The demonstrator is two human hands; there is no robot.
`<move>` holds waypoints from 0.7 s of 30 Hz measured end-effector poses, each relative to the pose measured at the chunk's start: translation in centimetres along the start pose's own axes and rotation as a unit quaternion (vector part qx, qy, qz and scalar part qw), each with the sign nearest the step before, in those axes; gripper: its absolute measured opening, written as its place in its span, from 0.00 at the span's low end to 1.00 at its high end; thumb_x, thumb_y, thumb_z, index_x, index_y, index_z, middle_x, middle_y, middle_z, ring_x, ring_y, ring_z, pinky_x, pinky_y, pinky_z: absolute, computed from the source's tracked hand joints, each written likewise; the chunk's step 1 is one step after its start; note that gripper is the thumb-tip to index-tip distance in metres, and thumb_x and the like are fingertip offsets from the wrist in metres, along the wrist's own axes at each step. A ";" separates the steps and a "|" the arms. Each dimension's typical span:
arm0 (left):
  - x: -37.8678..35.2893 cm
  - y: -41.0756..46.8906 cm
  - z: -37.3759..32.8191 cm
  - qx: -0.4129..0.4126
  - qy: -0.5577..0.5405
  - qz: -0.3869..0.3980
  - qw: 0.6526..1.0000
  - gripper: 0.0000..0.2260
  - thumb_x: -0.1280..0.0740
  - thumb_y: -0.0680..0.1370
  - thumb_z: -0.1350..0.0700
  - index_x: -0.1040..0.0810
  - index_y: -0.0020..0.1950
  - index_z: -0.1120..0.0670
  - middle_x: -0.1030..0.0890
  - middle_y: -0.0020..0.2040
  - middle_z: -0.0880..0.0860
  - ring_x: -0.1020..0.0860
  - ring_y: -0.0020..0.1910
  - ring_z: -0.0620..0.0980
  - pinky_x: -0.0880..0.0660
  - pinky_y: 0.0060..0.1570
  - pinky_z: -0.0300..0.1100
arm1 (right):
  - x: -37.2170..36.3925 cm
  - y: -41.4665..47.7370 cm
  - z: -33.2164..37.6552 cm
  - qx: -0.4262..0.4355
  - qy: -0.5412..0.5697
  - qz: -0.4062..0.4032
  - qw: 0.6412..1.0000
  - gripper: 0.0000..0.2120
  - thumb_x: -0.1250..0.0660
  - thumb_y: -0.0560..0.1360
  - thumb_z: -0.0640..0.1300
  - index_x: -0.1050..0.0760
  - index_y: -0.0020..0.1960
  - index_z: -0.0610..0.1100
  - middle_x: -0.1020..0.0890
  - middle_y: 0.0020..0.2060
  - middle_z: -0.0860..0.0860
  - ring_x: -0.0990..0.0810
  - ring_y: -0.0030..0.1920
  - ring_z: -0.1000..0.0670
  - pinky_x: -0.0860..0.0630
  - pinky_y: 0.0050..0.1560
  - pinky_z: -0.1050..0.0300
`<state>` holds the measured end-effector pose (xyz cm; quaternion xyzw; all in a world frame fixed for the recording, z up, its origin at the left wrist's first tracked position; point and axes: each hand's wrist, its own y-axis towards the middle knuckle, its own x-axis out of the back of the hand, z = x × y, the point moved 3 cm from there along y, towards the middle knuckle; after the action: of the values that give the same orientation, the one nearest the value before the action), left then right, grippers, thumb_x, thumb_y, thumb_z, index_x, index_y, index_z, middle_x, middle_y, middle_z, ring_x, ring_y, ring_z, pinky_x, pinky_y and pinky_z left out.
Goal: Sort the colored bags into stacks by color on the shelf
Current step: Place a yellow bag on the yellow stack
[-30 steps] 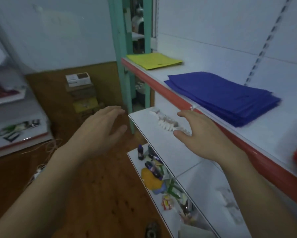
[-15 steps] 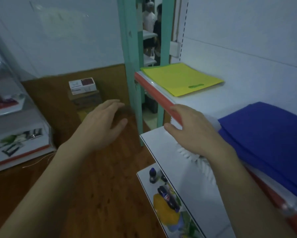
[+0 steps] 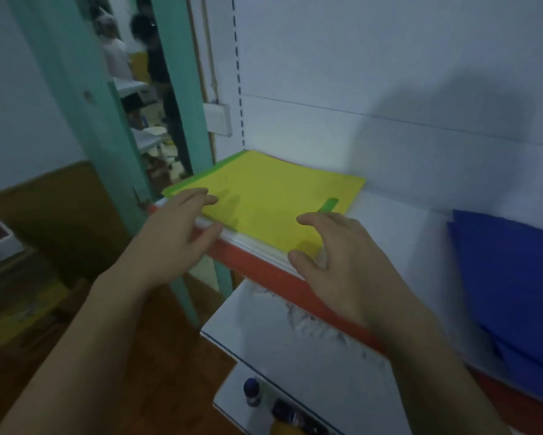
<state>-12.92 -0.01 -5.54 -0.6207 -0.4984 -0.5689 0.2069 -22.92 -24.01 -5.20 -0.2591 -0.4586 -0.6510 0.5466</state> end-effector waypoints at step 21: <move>-4.4 11.7 5.3 -0.139 -0.057 0.094 0.984 0.24 0.41 0.78 0.38 0.28 0.70 0.48 0.29 0.71 0.52 0.31 0.70 0.52 0.33 0.67 0.47 | -1.3 3.8 -3.7 -0.368 -0.012 -0.153 0.917 0.31 0.33 0.72 0.65 0.34 0.71 0.54 0.25 0.63 0.46 0.22 0.54 0.46 0.28 0.52 0.53</move>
<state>0.37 -2.17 -7.35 -0.7188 -0.3650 -0.5743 0.1422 -18.34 -26.58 -6.75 -0.3765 -0.2275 -0.8461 0.3011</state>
